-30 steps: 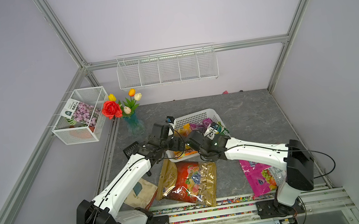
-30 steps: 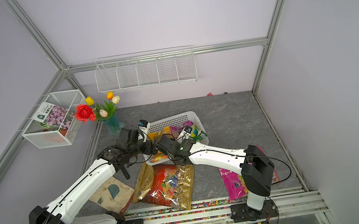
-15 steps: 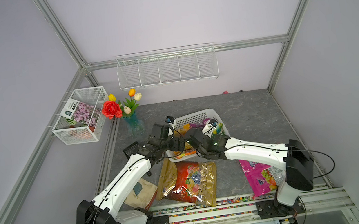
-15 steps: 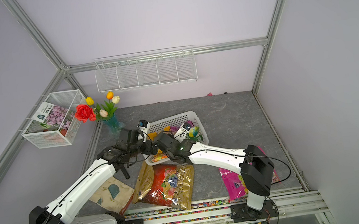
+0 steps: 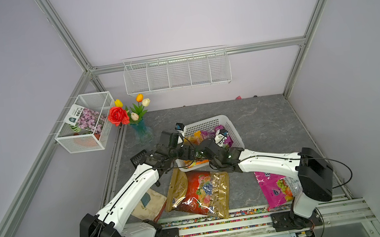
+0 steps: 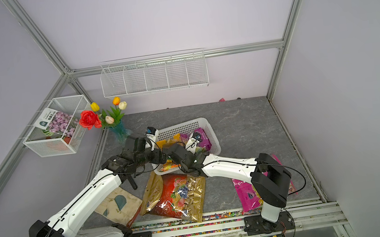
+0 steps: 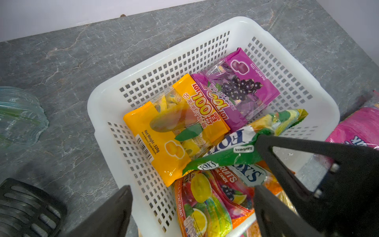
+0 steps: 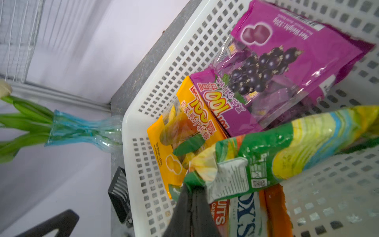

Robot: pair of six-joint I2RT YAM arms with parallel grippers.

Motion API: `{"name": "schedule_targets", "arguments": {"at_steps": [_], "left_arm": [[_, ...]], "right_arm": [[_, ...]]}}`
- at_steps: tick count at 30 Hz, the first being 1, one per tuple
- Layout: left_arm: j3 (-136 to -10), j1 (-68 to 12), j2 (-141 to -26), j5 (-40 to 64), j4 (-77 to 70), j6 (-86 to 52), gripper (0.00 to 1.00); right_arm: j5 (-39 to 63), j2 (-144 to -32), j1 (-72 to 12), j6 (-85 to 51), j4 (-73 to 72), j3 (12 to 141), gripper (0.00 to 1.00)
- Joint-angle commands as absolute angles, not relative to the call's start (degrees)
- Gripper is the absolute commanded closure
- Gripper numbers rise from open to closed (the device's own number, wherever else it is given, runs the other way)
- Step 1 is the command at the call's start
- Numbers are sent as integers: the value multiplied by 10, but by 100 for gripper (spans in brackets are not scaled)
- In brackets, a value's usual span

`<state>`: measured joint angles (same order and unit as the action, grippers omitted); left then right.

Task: Put the candies in the basket
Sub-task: Place the candy in the basket.

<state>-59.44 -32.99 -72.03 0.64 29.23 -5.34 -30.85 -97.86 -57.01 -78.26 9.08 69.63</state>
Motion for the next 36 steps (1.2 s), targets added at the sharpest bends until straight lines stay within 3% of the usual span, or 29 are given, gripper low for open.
{"name": "schedule_targets", "arguments": {"at_steps": [1, 3, 10, 15, 17, 21, 25, 27, 33, 36], "left_arm": [[-593, -325, -737, 23, 280, -58, 6], [-602, -319, -746, 28, 283, -63, 7], [-622, -313, -754, 74, 275, -76, 8], [-616, -313, -759, 184, 259, -3, 7], [-619, -313, -764, 204, 259, 20, 7], [-632, -313, -785, 199, 267, 83, 8], [-671, -313, -829, 183, 296, 108, 17], [-689, -313, -853, 193, 307, 118, 25], [-688, -313, -875, 176, 294, 118, 34], [-680, -313, -871, 170, 280, 128, 49]], "right_arm": [[-196, -969, -570, -662, -5, 671, 64], [-152, -957, -567, -597, -10, 683, 56], [-68, -891, -508, -256, 226, 778, 55], [-96, -821, -475, 57, 295, 727, 54], [-51, -797, -428, 131, 304, 693, 54], [86, -796, -312, 151, 346, 683, 56], [165, -831, -273, 195, 381, 695, 57], [166, -861, -264, 195, 400, 716, 58], [183, -913, -261, 212, 375, 729, 56], [177, -953, -260, 223, 387, 755, 56]]}}
